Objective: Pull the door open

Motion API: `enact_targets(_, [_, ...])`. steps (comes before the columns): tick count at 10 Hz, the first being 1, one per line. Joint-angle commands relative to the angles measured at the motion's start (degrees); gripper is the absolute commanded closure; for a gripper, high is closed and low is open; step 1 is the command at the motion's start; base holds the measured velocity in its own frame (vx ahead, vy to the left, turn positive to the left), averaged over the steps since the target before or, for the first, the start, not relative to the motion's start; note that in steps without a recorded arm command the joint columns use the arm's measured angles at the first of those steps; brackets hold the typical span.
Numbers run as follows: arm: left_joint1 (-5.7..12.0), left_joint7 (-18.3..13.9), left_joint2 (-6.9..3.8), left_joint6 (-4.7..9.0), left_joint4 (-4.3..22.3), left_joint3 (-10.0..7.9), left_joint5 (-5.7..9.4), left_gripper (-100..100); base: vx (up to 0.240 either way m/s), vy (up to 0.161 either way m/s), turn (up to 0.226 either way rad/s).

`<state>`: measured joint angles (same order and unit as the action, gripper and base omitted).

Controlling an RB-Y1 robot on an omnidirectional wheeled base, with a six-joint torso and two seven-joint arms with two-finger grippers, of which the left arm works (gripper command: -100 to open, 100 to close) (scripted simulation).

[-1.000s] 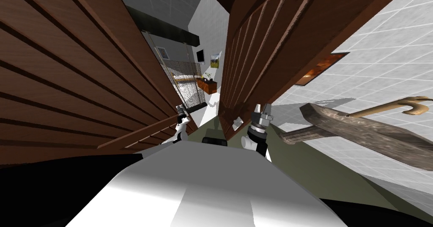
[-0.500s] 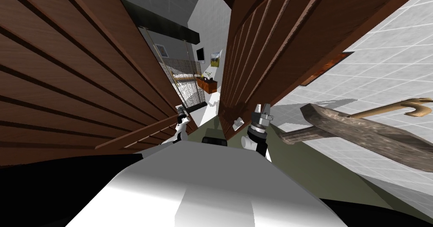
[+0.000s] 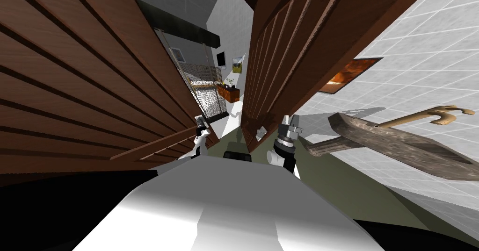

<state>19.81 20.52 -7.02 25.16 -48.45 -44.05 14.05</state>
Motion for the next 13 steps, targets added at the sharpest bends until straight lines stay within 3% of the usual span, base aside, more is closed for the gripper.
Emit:
enact_targets(1, [0.16,-1.2,-0.30,0.03,1.3,1.72,-0.35,100,-0.194,-0.052,-0.041])
enact_targets(8, [0.07,-6.6,-2.04,-1.02,2.9,8.95,-1.80,100,-0.199,-0.008,-0.049])
enact_targets(9, [-0.09,-6.1,-1.98,-0.93,2.5,8.23,-1.65,100,-0.104,0.007,-0.030])
enact_targets(13, [-0.19,-8.5,-2.14,-1.20,2.8,11.77,-2.52,100,-0.215,0.006,-0.076])
